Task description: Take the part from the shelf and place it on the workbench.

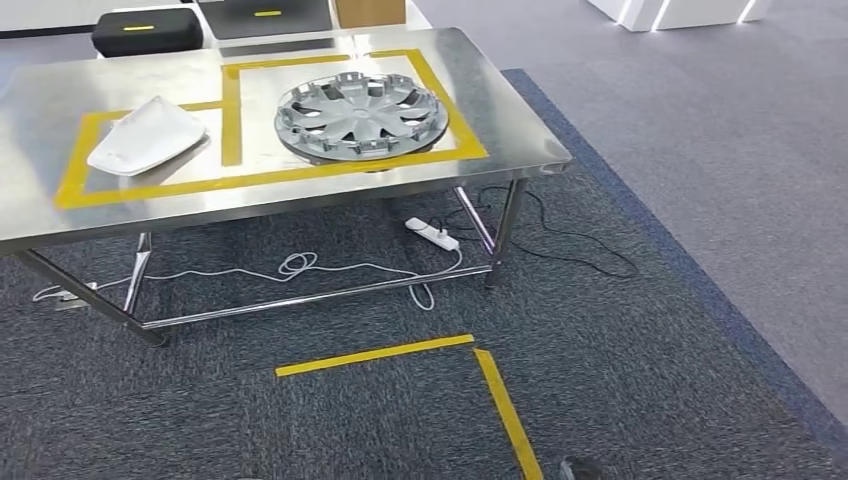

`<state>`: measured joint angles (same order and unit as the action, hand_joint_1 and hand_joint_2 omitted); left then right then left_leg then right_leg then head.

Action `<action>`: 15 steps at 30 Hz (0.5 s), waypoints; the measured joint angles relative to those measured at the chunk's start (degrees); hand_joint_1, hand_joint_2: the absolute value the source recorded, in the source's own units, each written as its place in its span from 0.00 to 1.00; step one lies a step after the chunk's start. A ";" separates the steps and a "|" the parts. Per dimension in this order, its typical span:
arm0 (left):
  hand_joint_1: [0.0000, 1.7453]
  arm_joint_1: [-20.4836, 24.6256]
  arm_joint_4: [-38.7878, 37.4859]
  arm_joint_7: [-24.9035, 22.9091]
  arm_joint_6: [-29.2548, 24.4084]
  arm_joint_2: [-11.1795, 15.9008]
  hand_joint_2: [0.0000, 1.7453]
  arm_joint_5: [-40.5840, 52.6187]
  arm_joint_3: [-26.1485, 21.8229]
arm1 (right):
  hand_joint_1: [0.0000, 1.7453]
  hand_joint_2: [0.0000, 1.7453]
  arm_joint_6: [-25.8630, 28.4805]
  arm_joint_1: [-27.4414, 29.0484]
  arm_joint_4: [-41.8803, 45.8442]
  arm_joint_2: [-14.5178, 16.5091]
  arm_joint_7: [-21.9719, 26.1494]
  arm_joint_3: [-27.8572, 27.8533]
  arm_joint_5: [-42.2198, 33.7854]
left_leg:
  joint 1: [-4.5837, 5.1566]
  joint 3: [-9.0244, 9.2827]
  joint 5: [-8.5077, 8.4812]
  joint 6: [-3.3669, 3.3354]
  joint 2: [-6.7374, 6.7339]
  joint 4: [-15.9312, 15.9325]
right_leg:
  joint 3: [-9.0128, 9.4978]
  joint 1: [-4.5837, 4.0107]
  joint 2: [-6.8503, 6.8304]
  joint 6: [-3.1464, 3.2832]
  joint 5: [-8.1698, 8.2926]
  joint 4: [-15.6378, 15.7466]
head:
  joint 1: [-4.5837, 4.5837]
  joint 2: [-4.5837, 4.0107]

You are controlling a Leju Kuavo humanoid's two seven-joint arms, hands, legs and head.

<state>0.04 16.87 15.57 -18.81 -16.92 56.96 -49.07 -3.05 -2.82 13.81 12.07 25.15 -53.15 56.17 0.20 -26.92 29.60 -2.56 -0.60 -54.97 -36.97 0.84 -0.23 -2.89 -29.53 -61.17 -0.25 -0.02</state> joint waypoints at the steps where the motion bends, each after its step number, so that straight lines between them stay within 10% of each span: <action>1: 0.00 -0.03 0.14 0.01 -0.05 -0.02 0.00 -0.19 -0.44 | 0.00 0.00 0.09 0.01 0.00 0.00 0.02 -0.09 0.21 | 0.10 -0.87 -0.72 -0.26 -0.10 -0.03 | -0.83 -0.02 0.07 -0.12 -3.23 -3.21 | -0.10 0.00; 3: 0.00 -0.11 0.51 0.02 0.00 -0.04 0.00 -0.54 -1.44 | 0.00 0.00 0.29 0.01 0.00 0.01 0.03 -0.21 0.67 | 0.30 -2.75 -2.22 -0.42 -0.33 -0.12 | -1.71 -0.02 0.09 -0.31 -6.78 -10.18 | -0.19 0.00; 5: 0.00 -0.13 0.86 0.01 0.40 -0.06 0.00 -0.53 -2.21 | 0.00 0.00 0.53 0.02 0.00 0.03 0.00 -0.26 0.89 | 0.44 -4.75 -3.66 -0.35 -0.60 -0.37 | -0.16 -0.01 0.07 -0.38 -4.58 -12.47 | -0.19 0.00; 7: 0.00 -0.17 1.35 -0.02 1.24 -0.14 0.00 0.14 -2.85 | 0.00 0.00 0.94 -0.07 0.00 0.08 -0.03 -0.30 0.99 | 0.49 -6.48 -4.80 -0.03 -0.84 -0.94 | 5.10 0.00 -0.42 -0.32 -1.53 -7.08 | -0.19 0.00; 10: 0.00 -0.34 2.29 -0.07 2.05 -0.30 0.00 2.14 -3.83 | 0.00 0.00 1.45 -0.53 0.02 0.34 0.06 -0.49 1.22 | 0.69 -8.21 -6.15 0.71 -1.45 -2.24 | 13.57 -0.22 -1.54 0.37 -3.03 5.48 | -0.18 0.00; 13: 0.00 -0.47 2.83 0.04 2.18 -0.31 0.00 3.99 -4.74 | 0.00 0.00 1.72 -0.39 0.02 0.48 0.11 -0.83 1.40 | 0.46 -9.03 -6.73 1.55 -1.94 -2.66 | 13.08 -0.36 -0.86 1.83 -2.91 7.16 | -0.19 0.00; 15: 0.00 -0.55 2.91 0.38 2.51 -0.27 0.00 5.10 -5.21 | 0.00 0.00 1.79 -0.16 0.02 0.56 0.09 -1.09 1.45 | 0.22 -9.93 -2.82 2.24 -1.03 -5.78 | 11.88 -0.25 -0.42 2.77 -1.82 7.20 | -0.12 0.00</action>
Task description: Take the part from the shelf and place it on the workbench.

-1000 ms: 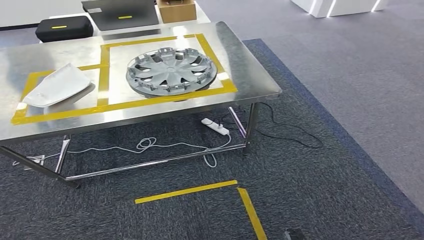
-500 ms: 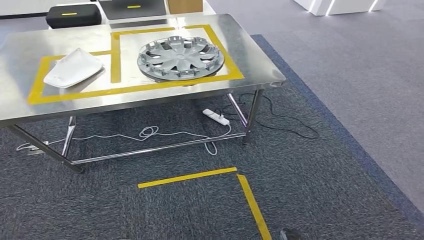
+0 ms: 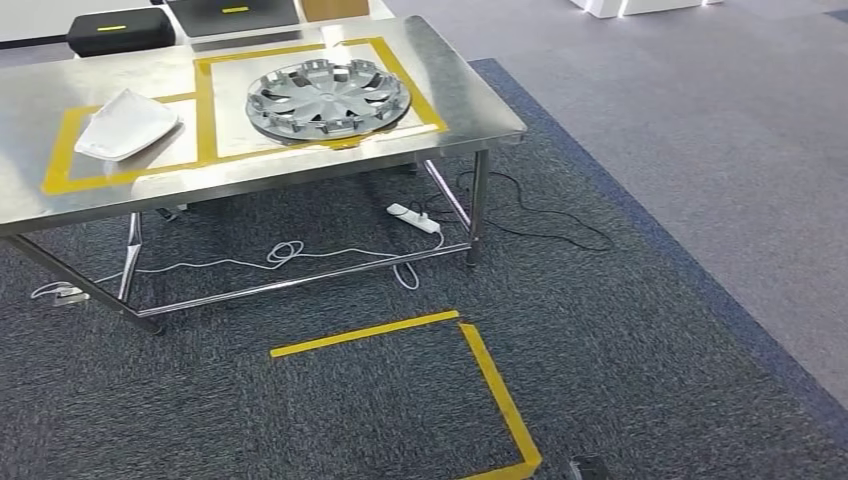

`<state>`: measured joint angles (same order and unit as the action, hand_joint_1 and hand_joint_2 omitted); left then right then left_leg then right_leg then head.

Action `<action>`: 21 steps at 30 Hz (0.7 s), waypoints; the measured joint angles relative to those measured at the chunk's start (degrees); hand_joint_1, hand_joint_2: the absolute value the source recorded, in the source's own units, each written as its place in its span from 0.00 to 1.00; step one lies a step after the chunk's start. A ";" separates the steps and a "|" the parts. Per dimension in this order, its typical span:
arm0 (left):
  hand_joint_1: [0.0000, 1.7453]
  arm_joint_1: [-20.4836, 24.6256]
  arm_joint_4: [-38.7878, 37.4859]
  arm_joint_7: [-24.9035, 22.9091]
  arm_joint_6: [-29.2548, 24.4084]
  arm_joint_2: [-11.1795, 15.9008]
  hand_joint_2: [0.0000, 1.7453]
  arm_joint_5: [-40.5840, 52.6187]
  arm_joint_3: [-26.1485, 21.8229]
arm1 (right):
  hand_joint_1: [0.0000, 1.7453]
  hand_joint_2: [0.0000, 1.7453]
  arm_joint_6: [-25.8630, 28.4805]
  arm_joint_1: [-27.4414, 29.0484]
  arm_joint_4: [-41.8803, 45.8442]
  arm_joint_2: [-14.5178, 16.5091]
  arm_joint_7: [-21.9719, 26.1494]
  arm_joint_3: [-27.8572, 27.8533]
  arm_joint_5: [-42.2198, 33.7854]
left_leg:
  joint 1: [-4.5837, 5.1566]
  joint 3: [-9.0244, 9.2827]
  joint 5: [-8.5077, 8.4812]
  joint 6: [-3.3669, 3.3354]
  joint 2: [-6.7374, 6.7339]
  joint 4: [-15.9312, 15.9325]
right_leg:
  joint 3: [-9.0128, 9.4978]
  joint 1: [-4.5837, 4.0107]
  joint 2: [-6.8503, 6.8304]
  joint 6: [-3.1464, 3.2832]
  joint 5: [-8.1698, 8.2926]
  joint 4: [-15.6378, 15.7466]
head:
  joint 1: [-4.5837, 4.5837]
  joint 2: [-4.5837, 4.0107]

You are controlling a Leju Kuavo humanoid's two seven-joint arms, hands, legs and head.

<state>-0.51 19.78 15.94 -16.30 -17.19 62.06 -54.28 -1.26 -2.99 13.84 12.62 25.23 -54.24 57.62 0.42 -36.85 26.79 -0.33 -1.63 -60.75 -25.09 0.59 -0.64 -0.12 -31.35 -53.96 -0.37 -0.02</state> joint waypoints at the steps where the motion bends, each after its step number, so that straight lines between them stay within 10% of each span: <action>1: 0.00 -0.02 0.01 0.24 0.24 0.03 0.00 0.51 -0.14 | 0.00 0.00 0.03 0.04 0.00 0.03 -0.01 -0.15 0.01 | -0.11 -0.67 3.03 0.31 0.53 -3.24 | -0.72 -0.04 0.31 0.27 0.54 -0.06 | 0.05 0.00; 3: 0.00 -0.04 0.02 0.60 0.58 0.07 0.00 1.31 -0.31 | 0.00 0.00 0.06 0.12 0.00 0.07 -0.03 -0.45 0.01 | -0.20 -1.81 7.10 0.57 0.92 -10.54 | -2.13 -0.12 1.09 0.46 1.61 -0.24 | 0.10 0.00; 5: 0.00 -0.05 0.03 0.67 0.68 0.09 0.00 1.61 -0.41 | 0.00 0.00 0.09 0.19 0.00 0.11 -0.03 -0.74 0.01 | -0.21 -0.58 6.12 0.38 1.07 -12.33 | -3.32 -0.23 2.03 0.34 2.59 -0.67 | 0.09 0.00; 9: 0.00 -0.18 0.09 0.69 0.77 0.10 0.00 1.72 -0.72 | 0.00 0.00 0.13 0.08 0.00 0.42 -0.02 -1.07 0.01 | -0.26 8.55 1.86 -1.28 5.40 1.73 | -5.31 -0.31 4.29 -0.24 4.10 -1.44 | 0.00 0.01; 11: 0.00 -0.26 0.13 0.72 0.81 0.10 0.00 1.94 -1.02 | 0.00 0.00 0.13 -0.07 0.00 0.61 0.08 -1.10 -0.01 | -0.20 9.79 2.14 -1.68 6.61 4.61 | -6.34 0.00 5.52 -0.97 4.98 -1.49 | 0.01 0.01; 14: 0.00 -0.10 0.18 1.07 1.40 0.04 0.00 3.41 -1.15 | 0.00 0.00 0.10 -0.08 0.00 0.66 0.37 -1.15 -0.09 | -0.44 9.86 1.71 -1.87 4.23 6.31 | -8.02 -0.10 5.55 -2.02 4.69 -2.41 | -0.15 0.01; 18: 0.00 -0.04 0.17 1.99 1.93 0.13 0.00 5.50 -1.29 | 0.00 0.00 0.03 -0.91 0.00 0.67 -0.01 -1.51 -0.63 | -0.62 9.38 1.35 -2.15 0.53 6.91 | -14.19 0.04 1.24 -3.11 -2.00 -15.72 | -1.00 0.00; 21: 0.00 0.19 0.07 2.64 1.96 0.17 0.00 6.41 -1.34 | 0.00 0.00 0.02 -0.71 0.00 0.67 -0.04 -2.10 -0.97 | -0.59 9.12 1.42 -2.03 -1.65 6.37 | -12.63 0.31 0.34 -3.61 -0.47 -15.24 | -1.01 0.00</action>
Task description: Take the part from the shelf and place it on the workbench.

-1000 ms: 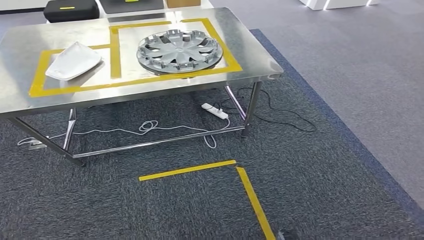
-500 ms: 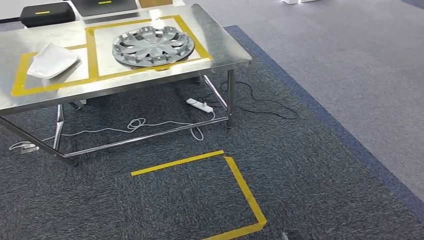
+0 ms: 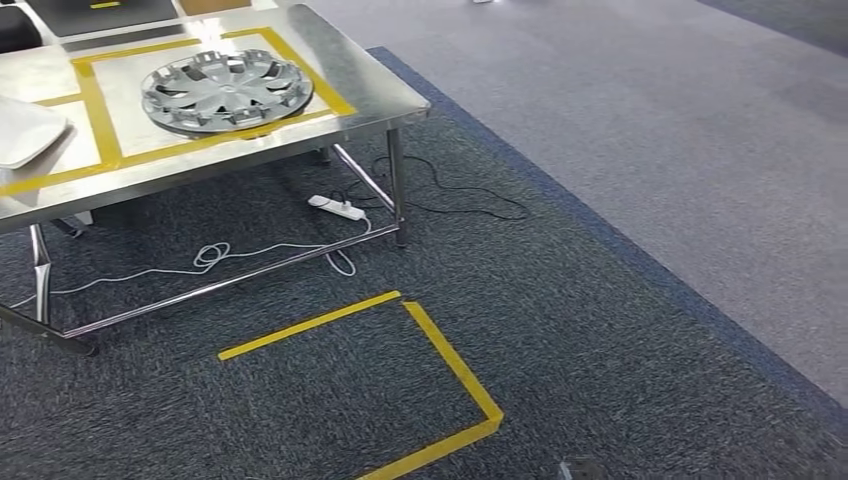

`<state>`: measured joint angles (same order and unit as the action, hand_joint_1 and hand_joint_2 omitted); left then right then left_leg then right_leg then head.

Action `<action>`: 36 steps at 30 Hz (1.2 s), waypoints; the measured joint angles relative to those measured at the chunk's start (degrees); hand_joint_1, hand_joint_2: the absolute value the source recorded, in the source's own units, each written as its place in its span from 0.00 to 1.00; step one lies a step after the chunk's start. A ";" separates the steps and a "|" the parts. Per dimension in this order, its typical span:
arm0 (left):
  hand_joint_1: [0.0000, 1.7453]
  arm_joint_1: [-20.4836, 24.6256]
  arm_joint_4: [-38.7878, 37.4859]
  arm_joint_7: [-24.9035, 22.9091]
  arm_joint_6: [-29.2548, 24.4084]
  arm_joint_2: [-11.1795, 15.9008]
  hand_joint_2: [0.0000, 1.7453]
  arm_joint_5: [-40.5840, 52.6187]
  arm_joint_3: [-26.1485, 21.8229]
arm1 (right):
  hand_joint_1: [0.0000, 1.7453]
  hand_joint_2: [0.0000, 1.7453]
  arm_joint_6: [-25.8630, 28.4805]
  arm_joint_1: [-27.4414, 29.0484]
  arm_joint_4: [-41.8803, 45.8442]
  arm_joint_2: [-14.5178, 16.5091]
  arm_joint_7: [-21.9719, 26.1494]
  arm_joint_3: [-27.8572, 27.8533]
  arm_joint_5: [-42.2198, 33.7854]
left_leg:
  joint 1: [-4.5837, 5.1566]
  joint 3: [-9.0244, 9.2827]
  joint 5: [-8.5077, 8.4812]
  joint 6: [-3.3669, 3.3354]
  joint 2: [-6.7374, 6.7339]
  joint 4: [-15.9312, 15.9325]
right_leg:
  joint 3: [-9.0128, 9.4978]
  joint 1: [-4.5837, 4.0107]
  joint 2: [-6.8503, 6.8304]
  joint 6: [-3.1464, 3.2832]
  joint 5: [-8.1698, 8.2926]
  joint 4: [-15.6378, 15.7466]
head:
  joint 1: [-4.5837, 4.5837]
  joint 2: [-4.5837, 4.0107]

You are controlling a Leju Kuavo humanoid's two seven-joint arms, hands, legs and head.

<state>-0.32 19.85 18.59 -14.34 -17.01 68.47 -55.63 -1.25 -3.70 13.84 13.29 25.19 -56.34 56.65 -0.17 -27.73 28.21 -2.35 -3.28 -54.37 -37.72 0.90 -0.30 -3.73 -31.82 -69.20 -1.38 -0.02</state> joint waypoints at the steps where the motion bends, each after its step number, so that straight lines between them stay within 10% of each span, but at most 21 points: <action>1: 0.00 0.09 -0.05 0.11 0.00 -0.01 0.00 0.17 0.00 | 0.00 0.00 0.00 0.04 0.01 0.00 0.02 -0.20 -0.08 | 0.00 -0.05 0.12 0.15 -0.58 -0.28 | 2.52 0.04 -0.82 0.00 1.78 4.18 | -0.02 0.00; 4: 0.00 0.24 -0.14 0.22 0.00 0.06 0.00 0.41 -0.03 | 0.00 0.00 0.01 -0.25 0.02 0.00 0.08 -0.43 -0.20 | 0.48 -0.44 0.55 0.89 -2.02 -1.21 | 7.54 -0.36 -3.42 0.90 3.78 12.84 | -0.02 0.00; 7: 0.00 0.43 -0.20 0.44 0.08 0.14 0.00 0.46 -0.07 | 0.00 0.00 0.05 -0.05 0.02 0.00 0.10 -0.63 -0.35 | 0.61 -0.67 0.79 1.52 -2.88 -1.84 | 7.07 -0.40 -2.40 2.17 3.95 12.98 | -0.04 0.00; 12: 0.00 0.54 -0.48 0.97 0.45 0.26 0.00 0.78 -0.40 | 0.00 0.00 0.09 -0.28 0.02 0.00 0.58 -1.09 -0.83 | 0.02 -6.14 8.89 2.53 2.48 -15.24 | 5.93 -0.18 0.50 3.82 5.01 13.12 | 0.22 0.00; 14: 0.00 0.55 -0.63 0.96 0.48 0.28 0.00 1.23 -0.50 | 0.00 0.00 0.10 -0.19 0.02 0.00 0.79 -1.47 -1.00 | 0.01 -7.35 9.23 2.49 2.77 -18.47 | 5.50 -0.24 1.89 3.84 5.29 12.94 | 0.21 0.00; 18: 0.00 0.59 -0.70 1.21 0.91 0.17 0.00 2.54 -0.56 | 0.00 0.00 0.28 -0.22 0.02 0.01 1.10 -2.12 -1.66 | -0.20 -1.19 2.45 1.70 6.24 -5.64 | 4.75 -0.32 4.91 3.14 5.79 12.25 | 0.21 0.00; 20: 0.00 0.61 -0.70 1.95 1.64 0.07 0.00 3.10 -0.78 | 0.00 0.00 0.31 -0.34 0.06 0.02 1.39 -2.59 -2.15 | -0.23 -0.21 2.01 1.49 7.91 -2.84 | 4.05 -0.28 6.07 2.44 6.23 11.99 | 0.17 0.01; 24: 0.00 0.70 -0.69 2.56 2.25 -0.34 0.00 4.53 -1.09 | 0.00 0.00 0.44 -0.06 0.13 0.03 1.66 -3.80 -3.00 | -0.28 -0.50 1.02 0.37 5.35 -2.16 | 2.09 -0.08 5.40 1.02 5.30 10.08 | -0.15 0.00; 29: 0.00 0.63 -0.59 1.18 2.79 -0.43 0.00 6.22 -1.34 | 0.00 0.00 0.55 -0.36 0.13 0.08 1.50 -4.82 -3.57 | 0.06 -1.42 0.47 -0.24 0.99 -2.12 | -3.47 -0.17 0.52 0.33 -1.72 -4.22 | -0.66 0.00; 34: 0.00 0.62 -0.19 1.03 3.38 -0.58 0.00 7.40 -1.40 | 0.00 0.00 0.62 -0.59 0.22 0.25 1.32 -5.56 -3.93 | 0.45 -1.35 0.63 0.43 -2.16 -2.43 | 6.51 -0.48 -3.40 1.16 3.38 10.95 | -0.60 0.00; 36: 0.00 0.62 -0.09 0.98 3.29 -0.57 0.00 7.71 -1.40 | 0.00 0.00 0.72 -0.75 0.28 0.37 1.20 -5.93 -4.10 | 0.72 -1.29 0.62 1.05 -3.04 -2.53 | 6.94 -0.80 -3.93 2.00 3.23 12.29 | -0.48 0.00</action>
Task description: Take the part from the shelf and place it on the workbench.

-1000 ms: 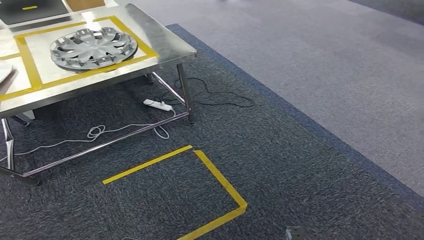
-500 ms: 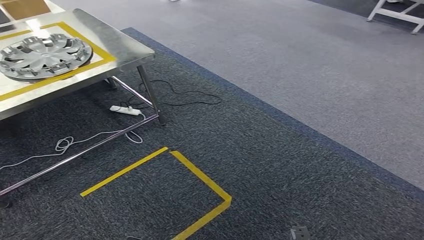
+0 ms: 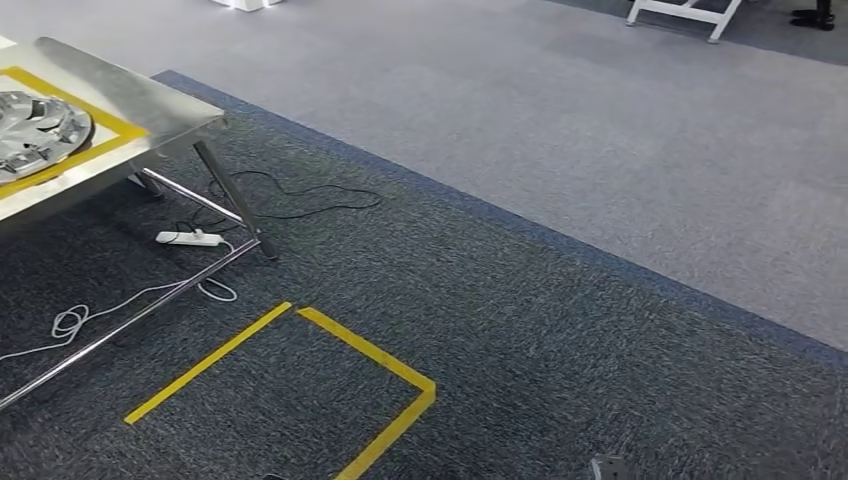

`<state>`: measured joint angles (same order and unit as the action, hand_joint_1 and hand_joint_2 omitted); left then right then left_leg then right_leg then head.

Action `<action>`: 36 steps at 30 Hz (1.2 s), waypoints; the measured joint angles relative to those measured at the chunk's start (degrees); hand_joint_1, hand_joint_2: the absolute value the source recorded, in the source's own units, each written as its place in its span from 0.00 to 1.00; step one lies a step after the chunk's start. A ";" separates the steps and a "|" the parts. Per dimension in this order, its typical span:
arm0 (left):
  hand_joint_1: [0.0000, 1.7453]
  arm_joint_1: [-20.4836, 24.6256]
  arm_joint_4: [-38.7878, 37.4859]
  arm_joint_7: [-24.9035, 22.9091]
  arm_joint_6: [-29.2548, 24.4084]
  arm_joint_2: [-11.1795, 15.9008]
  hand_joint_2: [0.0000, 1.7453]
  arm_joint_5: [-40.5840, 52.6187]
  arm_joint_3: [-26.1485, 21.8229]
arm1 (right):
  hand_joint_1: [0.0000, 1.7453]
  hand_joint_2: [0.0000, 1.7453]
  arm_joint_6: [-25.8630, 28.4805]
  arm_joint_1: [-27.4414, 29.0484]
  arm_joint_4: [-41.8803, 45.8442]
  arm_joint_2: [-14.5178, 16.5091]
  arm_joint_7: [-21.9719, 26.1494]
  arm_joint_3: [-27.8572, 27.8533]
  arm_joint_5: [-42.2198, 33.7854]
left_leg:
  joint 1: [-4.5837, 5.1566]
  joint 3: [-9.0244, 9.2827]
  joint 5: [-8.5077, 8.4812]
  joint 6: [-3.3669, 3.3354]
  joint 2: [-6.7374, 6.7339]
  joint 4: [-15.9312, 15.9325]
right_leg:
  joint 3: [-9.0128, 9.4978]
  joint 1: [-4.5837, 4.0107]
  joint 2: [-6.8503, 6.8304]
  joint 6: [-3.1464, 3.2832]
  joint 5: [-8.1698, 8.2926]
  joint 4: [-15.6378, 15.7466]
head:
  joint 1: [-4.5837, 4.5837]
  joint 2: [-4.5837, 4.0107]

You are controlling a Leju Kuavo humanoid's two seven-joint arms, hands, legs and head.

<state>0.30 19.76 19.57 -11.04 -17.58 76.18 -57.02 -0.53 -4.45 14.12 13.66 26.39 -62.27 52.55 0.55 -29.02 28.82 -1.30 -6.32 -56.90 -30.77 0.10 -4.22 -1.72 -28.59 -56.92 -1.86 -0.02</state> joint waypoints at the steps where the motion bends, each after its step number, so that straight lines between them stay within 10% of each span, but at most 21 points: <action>1: 0.00 0.01 0.03 -0.04 -0.10 0.01 0.00 0.07 0.01 | 0.00 0.00 0.05 0.06 0.03 0.01 -0.05 -0.20 -0.09 | -0.03 0.08 0.01 0.29 -0.46 0.01 | -0.28 -0.02 0.65 0.36 0.13 0.05 | 0.03 0.00; 4: 0.00 -0.04 0.12 -0.08 -0.63 0.02 0.00 -0.21 0.04 | 0.00 0.00 0.14 0.13 0.12 0.11 -0.15 -0.62 -0.38 | -0.41 -0.90 2.84 1.24 1.96 -3.16 | -0.40 0.25 2.40 1.63 0.79 0.42 | 0.27 0.00; 8: 0.00 -0.13 0.13 -0.07 -0.93 0.03 0.00 -0.49 0.04 | 0.00 0.00 0.17 0.11 0.23 0.24 -0.16 -1.10 -0.57 | -0.70 -6.25 8.93 1.52 5.80 -16.23 | -1.02 -0.01 5.36 2.45 1.36 0.30 | 0.52 0.00; 13: 0.00 -0.13 0.13 -0.07 -0.98 0.04 0.00 -0.56 0.04 | 0.00 0.00 0.17 0.20 0.27 0.33 -0.17 -1.51 -0.57 | -0.67 -0.81 0.90 0.07 9.38 -3.54 | -1.40 -0.48 9.18 2.15 1.54 -0.37 | 0.47 0.00; 15: 0.00 -0.14 0.13 -0.09 -1.12 0.03 0.00 -0.82 0.05 | 0.00 0.00 0.17 0.09 0.32 0.42 -0.15 -1.57 -0.57 | -0.58 -0.04 0.62 -0.21 10.70 -1.06 | -2.17 -0.28 10.34 1.46 1.89 -0.58 | 0.51 0.00; 19: 0.00 -0.04 0.13 -0.11 -1.61 -0.10 0.00 -1.68 0.21 | 0.00 0.00 0.10 0.40 0.38 0.42 -0.08 -1.63 -0.55 | -0.88 0.28 -0.20 -0.64 8.27 0.68 | -4.20 -0.08 8.93 0.10 0.85 -2.48 | 0.29 0.00; 24: 0.00 -0.15 0.13 -0.22 -1.91 -0.13 0.00 -4.39 0.97 | 0.00 0.00 0.29 0.17 0.51 0.41 0.05 -1.64 -0.27 | -1.00 0.24 -0.31 -0.79 4.01 0.92 | -10.63 0.84 4.47 -1.66 -5.17 -16.62 | 0.00 0.00; 27: 0.00 -0.03 0.17 -0.30 -1.89 -0.11 0.00 -5.90 2.24 | 0.00 0.00 0.51 0.27 0.62 0.45 0.06 -1.66 -0.05 | -1.19 0.40 0.10 -0.12 2.13 0.57 | -5.19 1.48 2.15 -2.48 -0.80 -7.43 | -0.04 0.00; 30: 0.00 -0.03 0.42 -0.32 -1.76 -0.02 0.00 -6.72 3.22 | 0.00 0.00 0.74 -0.32 0.69 0.66 0.01 -1.67 0.03 | -0.84 0.37 0.70 1.15 0.84 -0.13 | -1.60 1.20 0.26 -1.50 0.39 -1.14 | -0.04 0.00; 32: 0.00 -0.02 0.68 -0.42 -1.56 0.00 0.00 -7.10 3.81 | 0.00 0.00 1.03 -0.54 0.72 0.70 -0.27 -1.79 -0.05 | -0.91 0.48 0.80 1.73 0.20 -0.21 | -1.81 0.96 1.44 -0.28 0.53 -1.24 | 0.07 0.00; 36: 0.00 -0.19 1.08 -1.14 -1.28 0.01 0.00 -7.59 5.30 | 0.00 0.00 1.54 -1.16 0.72 0.81 -0.87 -2.04 -0.35 | -1.35 -2.54 6.05 2.23 4.69 -7.91 | -2.18 0.85 3.72 1.30 1.02 -1.11 | 0.34 0.00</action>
<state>0.11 20.84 18.42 -12.32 -17.57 68.59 -51.72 1.01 -5.61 14.84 14.47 25.52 -64.31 52.20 -0.80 -31.56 34.88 0.93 -1.62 -64.81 -32.96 0.95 -0.51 -0.42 -27.57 -58.03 -1.52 -0.02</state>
